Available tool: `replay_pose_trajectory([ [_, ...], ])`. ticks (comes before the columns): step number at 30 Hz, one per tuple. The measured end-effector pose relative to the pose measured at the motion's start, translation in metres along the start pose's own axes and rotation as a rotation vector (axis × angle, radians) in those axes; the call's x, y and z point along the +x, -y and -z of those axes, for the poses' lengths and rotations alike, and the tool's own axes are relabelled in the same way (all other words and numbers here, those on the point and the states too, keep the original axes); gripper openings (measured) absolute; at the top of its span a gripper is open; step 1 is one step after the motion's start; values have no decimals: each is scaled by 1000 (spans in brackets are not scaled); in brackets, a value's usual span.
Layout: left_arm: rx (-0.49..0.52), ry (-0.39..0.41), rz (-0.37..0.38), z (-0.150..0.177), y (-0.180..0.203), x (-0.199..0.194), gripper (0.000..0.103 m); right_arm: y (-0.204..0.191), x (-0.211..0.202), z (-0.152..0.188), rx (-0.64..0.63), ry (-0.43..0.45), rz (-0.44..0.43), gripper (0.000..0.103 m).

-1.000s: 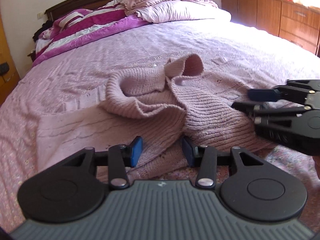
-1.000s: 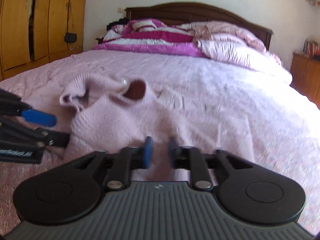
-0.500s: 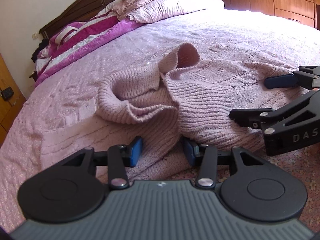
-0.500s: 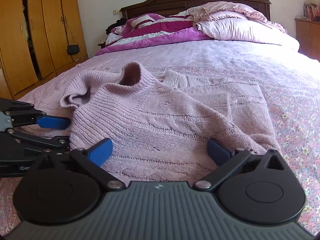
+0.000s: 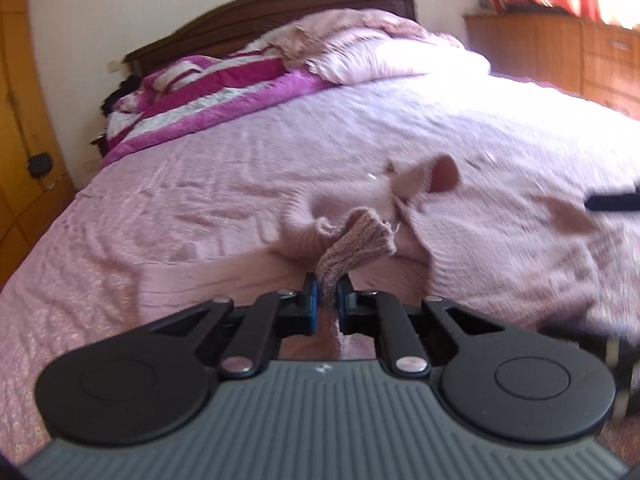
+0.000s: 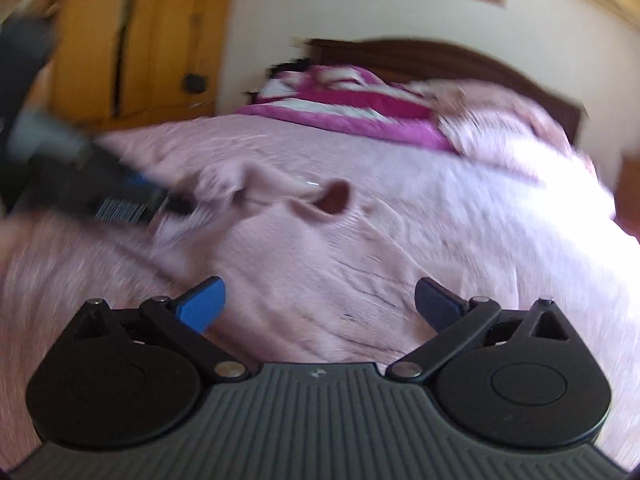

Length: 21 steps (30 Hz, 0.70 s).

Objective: Fold small clothes

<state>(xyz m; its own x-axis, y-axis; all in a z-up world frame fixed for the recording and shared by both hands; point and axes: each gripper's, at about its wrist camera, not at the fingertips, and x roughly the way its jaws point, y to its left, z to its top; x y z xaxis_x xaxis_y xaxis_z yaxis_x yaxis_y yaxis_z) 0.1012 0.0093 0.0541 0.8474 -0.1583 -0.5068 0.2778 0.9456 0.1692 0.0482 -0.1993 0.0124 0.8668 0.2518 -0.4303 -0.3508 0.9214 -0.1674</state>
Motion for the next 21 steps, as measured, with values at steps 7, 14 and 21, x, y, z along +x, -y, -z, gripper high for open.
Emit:
replay_pose_trajectory([
  [7,-56,-3,-59,-3,-27,-2,12,-57,12,10,-333,-35,-13,92],
  [14,-84,-16,-67,3,-39,-1,12,-61,28,14,-317,-57,26,51],
  [21,-130,-15,-82,4,-51,2,12,-35,16,5,-226,-6,39,15],
])
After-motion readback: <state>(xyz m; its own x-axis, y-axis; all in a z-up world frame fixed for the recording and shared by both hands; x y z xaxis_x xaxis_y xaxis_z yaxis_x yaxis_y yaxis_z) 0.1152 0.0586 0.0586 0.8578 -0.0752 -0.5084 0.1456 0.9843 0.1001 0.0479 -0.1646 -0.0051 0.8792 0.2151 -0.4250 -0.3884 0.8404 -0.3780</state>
